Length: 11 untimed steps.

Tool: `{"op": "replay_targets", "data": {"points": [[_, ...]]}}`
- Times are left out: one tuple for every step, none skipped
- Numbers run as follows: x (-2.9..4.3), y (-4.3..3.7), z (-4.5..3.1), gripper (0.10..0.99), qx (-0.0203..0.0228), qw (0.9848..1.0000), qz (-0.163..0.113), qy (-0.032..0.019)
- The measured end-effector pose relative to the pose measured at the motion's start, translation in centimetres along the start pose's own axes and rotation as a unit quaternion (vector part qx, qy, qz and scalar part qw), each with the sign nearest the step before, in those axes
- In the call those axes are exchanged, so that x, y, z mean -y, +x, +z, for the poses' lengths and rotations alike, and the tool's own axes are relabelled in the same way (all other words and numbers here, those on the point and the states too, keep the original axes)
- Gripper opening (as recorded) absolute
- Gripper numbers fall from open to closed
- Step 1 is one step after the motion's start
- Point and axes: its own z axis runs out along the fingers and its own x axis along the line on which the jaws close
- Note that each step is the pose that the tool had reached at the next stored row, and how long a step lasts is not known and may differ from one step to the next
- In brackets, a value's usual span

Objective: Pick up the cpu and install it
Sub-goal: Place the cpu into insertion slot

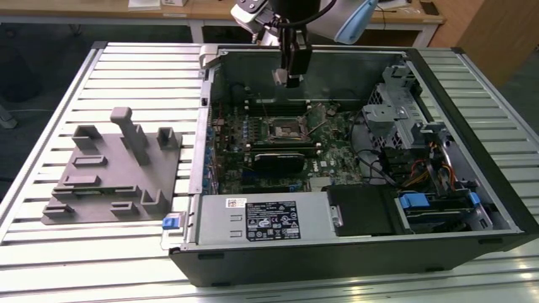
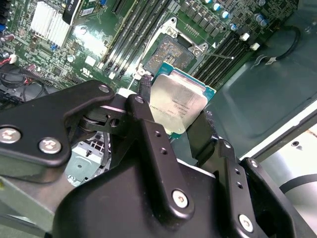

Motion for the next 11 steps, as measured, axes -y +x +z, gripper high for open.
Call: {"op": "replay_targets", "data": {"points": [[0.00, 0.00, 0.06, 0.541, 0.0000, 1.0000, 0.000, 0.0000], [0.01, 0.00, 0.10, 0.541, 0.0000, 1.0000, 0.000, 0.0000], [0.01, 0.00, 0.15, 0.541, 0.0000, 1.0000, 0.000, 0.0000], [0.01, 0.00, 0.19, 0.541, 0.0001, 1.0000, 0.000, 0.0000], [0.01, 0.00, 0.23, 0.541, 0.0001, 1.0000, 0.000, 0.0000], [0.02, 0.00, 0.28, 0.541, 0.0000, 1.0000, 0.000, 0.0000], [0.02, 0.00, 0.33, 0.541, 0.0000, 1.0000, 0.000, 0.0000], [0.02, 0.00, 0.38, 0.541, 0.0000, 1.0000, 0.000, 0.0000], [0.03, 0.00, 0.43, 0.541, 0.0000, 1.0000, 0.000, 0.0000], [0.03, 0.00, 0.49, 0.541, 0.0000, 1.0000, 0.000, 0.0000], [0.03, 0.00, 0.55, 0.541, 0.0000, 1.0000, 0.000, 0.0000]]}}
